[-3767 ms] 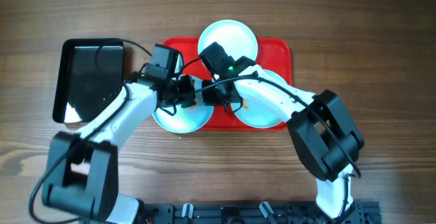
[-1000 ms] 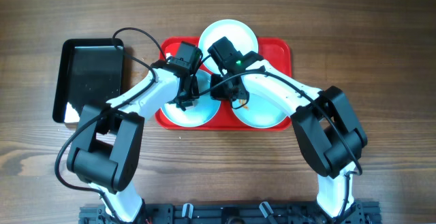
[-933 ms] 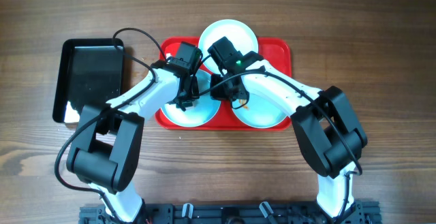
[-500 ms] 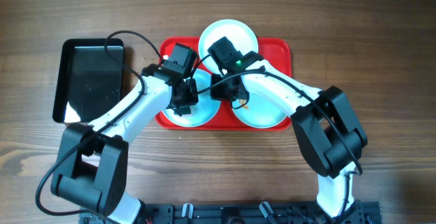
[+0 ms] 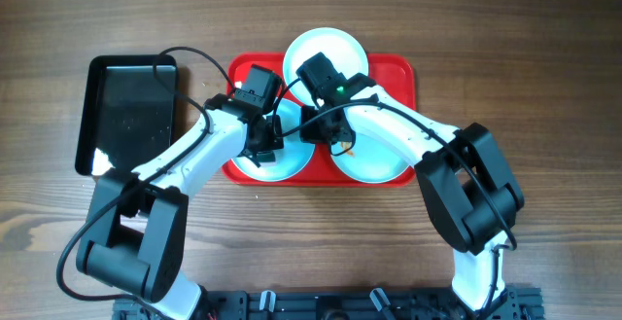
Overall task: Clean dirty plates on tray and stack at the side
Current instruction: 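Scrub the left plate again with the sponge in the left gripper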
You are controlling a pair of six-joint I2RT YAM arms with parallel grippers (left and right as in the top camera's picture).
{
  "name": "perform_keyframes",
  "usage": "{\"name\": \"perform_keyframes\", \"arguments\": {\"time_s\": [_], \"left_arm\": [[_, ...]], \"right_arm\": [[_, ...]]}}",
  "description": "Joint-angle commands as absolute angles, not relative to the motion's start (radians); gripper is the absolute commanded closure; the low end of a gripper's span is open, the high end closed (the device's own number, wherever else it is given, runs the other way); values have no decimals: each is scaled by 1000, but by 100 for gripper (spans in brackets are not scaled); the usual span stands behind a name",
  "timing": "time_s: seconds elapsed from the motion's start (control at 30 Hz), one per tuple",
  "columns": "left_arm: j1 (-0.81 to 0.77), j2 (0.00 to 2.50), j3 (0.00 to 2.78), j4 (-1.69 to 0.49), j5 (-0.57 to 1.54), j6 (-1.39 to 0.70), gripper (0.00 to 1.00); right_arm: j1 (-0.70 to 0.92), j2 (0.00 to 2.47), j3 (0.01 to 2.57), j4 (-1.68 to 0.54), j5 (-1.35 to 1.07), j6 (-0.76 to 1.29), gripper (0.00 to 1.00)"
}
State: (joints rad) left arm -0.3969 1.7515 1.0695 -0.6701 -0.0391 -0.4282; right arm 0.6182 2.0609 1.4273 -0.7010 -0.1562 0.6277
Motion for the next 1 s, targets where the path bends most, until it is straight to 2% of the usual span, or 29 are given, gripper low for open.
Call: {"name": "perform_keyframes", "arguments": {"time_s": [0.0,0.1,0.27,0.4,0.43,0.57,0.7,0.83,0.97], "left_arm": [[-395,1768,1058,-662,-25,-431,96],[-402,1768,1058,-638,177,-435,96],[-412,1773,1058,-566,170,-480,96],[-412,1855,1044,-577,72,-479,96],[-410,1901,1044,-614,-123,-480,96],[-337,1907,1044,-721,-422,-480,96],[-259,1904,1045,-755,-511,-480,96],[-239,1835,1047,-757,-476,-511,96],[-237,1617,1047,-733,-186,-509,96]], "right_arm": [[629,2075,1424,-697,-154,627,96],[629,2075,1424,-695,-154,629,96],[629,2075,1424,-696,-154,628,96],[629,2075,1424,-697,-154,628,96],[629,2075,1424,-698,-154,628,96],[629,2075,1424,-700,-154,628,96],[629,2075,1424,-700,-154,628,96],[629,2075,1424,-700,-151,628,96],[629,2065,1436,-700,-144,601,96]]}}
